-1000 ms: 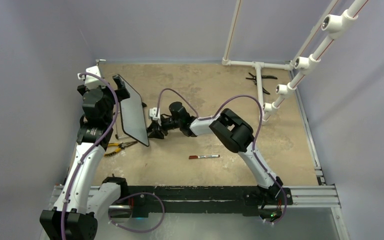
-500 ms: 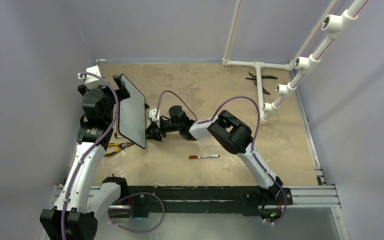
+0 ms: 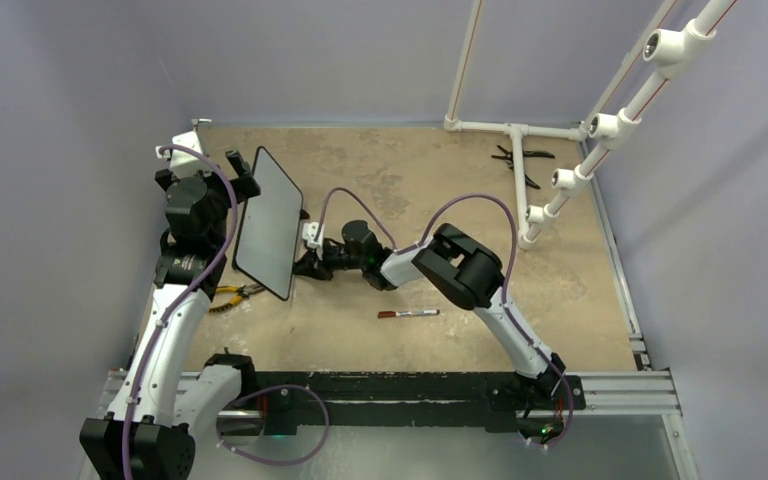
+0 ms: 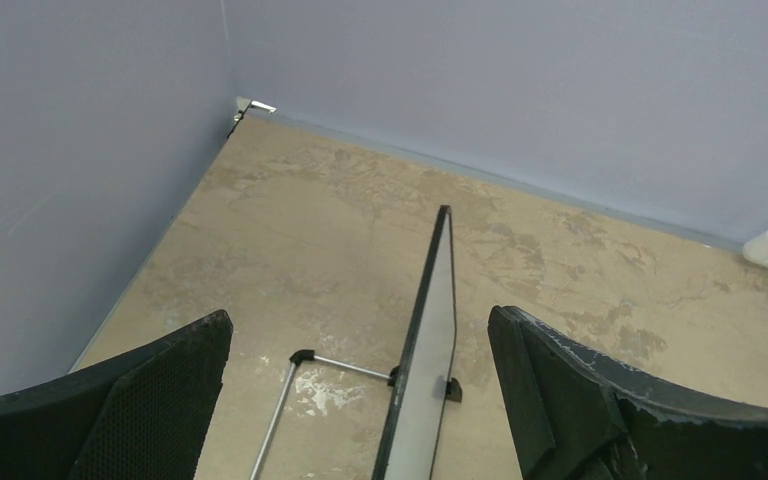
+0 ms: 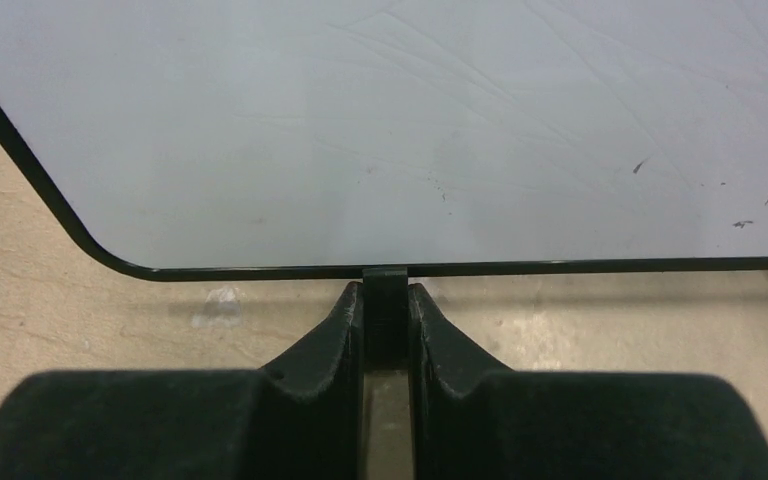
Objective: Write a sentence on the whiteboard
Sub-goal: Move the whiteboard to the center of the board, then pick up the whiteboard marker from the center of the board, then pass from the left arm to the right
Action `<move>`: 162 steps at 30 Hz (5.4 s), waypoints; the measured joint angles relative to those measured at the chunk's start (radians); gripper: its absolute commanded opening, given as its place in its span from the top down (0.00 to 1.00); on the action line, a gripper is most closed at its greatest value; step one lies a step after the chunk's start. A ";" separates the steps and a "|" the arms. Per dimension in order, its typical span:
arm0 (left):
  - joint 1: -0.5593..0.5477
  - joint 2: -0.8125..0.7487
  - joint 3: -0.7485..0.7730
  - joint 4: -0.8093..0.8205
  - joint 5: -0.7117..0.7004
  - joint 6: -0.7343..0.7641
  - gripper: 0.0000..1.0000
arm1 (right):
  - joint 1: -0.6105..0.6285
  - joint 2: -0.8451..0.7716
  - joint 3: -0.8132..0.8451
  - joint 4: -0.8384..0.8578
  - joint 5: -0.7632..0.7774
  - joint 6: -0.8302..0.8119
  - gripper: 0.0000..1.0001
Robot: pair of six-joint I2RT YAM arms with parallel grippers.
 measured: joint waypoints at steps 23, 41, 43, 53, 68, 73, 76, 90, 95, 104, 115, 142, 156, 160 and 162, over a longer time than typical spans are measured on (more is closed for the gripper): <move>0.000 0.000 0.000 -0.002 -0.005 0.000 0.01 | 0.008 -0.270 -0.516 0.239 0.627 0.283 1.00; 0.000 0.000 0.000 -0.003 0.000 0.000 0.01 | 0.006 -0.348 -0.620 0.257 0.779 0.406 0.46; 0.000 0.000 0.000 -0.002 0.006 0.000 0.01 | 0.006 -0.382 -0.662 0.278 0.777 0.412 0.45; -0.058 0.010 -0.021 0.006 0.142 0.050 0.13 | 0.006 -0.640 -0.791 0.234 0.772 0.414 0.36; -0.671 0.213 0.120 -0.005 0.435 0.266 0.15 | -0.294 -1.117 -0.857 -0.165 0.777 0.504 0.20; -0.774 0.315 0.039 -0.018 0.550 0.287 0.18 | -0.336 -1.217 -0.867 -0.241 0.745 0.504 0.13; -0.826 0.382 -0.002 -0.038 0.555 0.300 0.21 | -0.354 -1.302 -0.895 -0.250 0.728 0.504 0.10; -0.906 0.643 -0.050 -0.082 0.431 0.335 0.34 | -0.376 -1.597 -0.970 -0.251 0.715 0.502 0.10; -0.909 0.719 -0.046 -0.085 0.392 0.333 0.40 | -0.376 -1.635 -0.982 -0.254 0.706 0.503 0.09; -0.953 0.742 -0.018 -0.102 0.352 0.321 0.95 | -0.376 -1.700 -0.998 -0.270 0.732 0.504 0.07; -0.996 0.660 -0.055 -0.133 0.246 0.286 1.00 | -0.376 -1.719 -0.996 -0.345 0.755 0.500 0.07; -0.857 0.033 -0.126 -0.135 0.323 0.316 1.00 | -0.502 -1.202 -0.553 -0.586 -0.314 0.541 0.24; -0.857 0.047 -0.126 -0.140 0.389 0.318 1.00 | -0.373 -0.951 -0.430 -0.737 -0.512 0.472 0.60; -0.857 0.048 -0.126 -0.143 0.393 0.319 1.00 | -0.368 -0.938 -0.430 -0.741 -0.529 0.466 0.82; -0.857 0.048 -0.126 -0.145 0.392 0.319 1.00 | -0.367 -0.938 -0.430 -0.743 -0.533 0.464 0.91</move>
